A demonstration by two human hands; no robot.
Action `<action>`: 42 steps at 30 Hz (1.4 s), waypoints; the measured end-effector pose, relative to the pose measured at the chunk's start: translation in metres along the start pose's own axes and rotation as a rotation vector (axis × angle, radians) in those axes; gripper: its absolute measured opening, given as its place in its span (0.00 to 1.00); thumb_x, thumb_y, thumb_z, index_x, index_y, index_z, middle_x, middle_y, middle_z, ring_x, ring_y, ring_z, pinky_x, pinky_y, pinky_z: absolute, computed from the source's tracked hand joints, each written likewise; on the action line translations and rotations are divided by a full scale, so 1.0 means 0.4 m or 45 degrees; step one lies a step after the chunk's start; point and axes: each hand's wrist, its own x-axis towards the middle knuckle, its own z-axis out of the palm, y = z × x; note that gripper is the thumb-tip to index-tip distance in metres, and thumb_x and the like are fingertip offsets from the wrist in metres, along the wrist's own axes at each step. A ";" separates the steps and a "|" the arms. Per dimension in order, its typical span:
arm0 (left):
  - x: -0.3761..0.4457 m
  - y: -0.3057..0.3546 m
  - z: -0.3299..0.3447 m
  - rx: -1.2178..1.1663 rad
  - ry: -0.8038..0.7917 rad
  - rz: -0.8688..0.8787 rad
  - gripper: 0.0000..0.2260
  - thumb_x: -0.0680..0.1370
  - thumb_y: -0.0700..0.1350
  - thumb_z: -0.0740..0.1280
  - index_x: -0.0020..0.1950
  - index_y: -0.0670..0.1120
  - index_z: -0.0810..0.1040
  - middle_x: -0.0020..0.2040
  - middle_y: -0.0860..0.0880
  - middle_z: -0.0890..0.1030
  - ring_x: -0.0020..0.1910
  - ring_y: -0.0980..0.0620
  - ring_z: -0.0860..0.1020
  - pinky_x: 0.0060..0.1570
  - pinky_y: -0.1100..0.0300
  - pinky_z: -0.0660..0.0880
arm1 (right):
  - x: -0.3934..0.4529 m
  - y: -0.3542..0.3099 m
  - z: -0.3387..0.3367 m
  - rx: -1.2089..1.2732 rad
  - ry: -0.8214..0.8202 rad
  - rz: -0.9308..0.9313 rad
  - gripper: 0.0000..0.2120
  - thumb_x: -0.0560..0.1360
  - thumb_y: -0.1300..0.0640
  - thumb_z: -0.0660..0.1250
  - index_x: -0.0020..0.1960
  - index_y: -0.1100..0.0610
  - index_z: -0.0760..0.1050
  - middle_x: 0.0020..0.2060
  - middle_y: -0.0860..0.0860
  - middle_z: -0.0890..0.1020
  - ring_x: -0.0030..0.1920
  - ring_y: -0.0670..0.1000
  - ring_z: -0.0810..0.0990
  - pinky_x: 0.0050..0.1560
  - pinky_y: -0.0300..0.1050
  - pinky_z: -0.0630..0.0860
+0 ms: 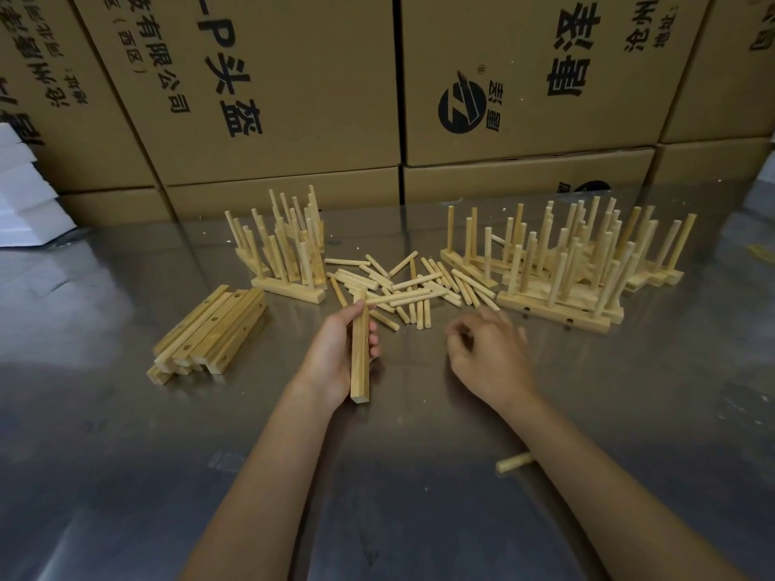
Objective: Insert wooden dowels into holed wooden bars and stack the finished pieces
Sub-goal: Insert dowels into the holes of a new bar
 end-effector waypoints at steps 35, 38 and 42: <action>-0.029 -0.013 0.009 0.191 -0.145 0.109 0.15 0.83 0.52 0.60 0.58 0.43 0.80 0.37 0.47 0.76 0.31 0.53 0.71 0.32 0.63 0.68 | -0.066 -0.141 -0.052 0.486 -0.213 -0.292 0.06 0.78 0.56 0.64 0.53 0.47 0.78 0.38 0.34 0.79 0.39 0.39 0.77 0.41 0.48 0.76; -0.020 -0.011 0.008 0.241 -0.091 0.118 0.15 0.82 0.54 0.64 0.56 0.43 0.79 0.34 0.46 0.76 0.28 0.53 0.73 0.25 0.64 0.68 | -0.070 -0.125 -0.027 0.418 -0.190 -0.382 0.11 0.78 0.55 0.62 0.57 0.47 0.78 0.45 0.41 0.79 0.48 0.45 0.76 0.47 0.54 0.77; -0.018 -0.011 0.019 0.486 0.002 0.164 0.16 0.78 0.60 0.67 0.49 0.47 0.82 0.36 0.50 0.81 0.27 0.55 0.76 0.27 0.64 0.72 | -0.064 -0.106 -0.028 0.350 -0.135 -0.490 0.10 0.77 0.55 0.62 0.55 0.45 0.76 0.40 0.38 0.72 0.45 0.43 0.71 0.44 0.53 0.76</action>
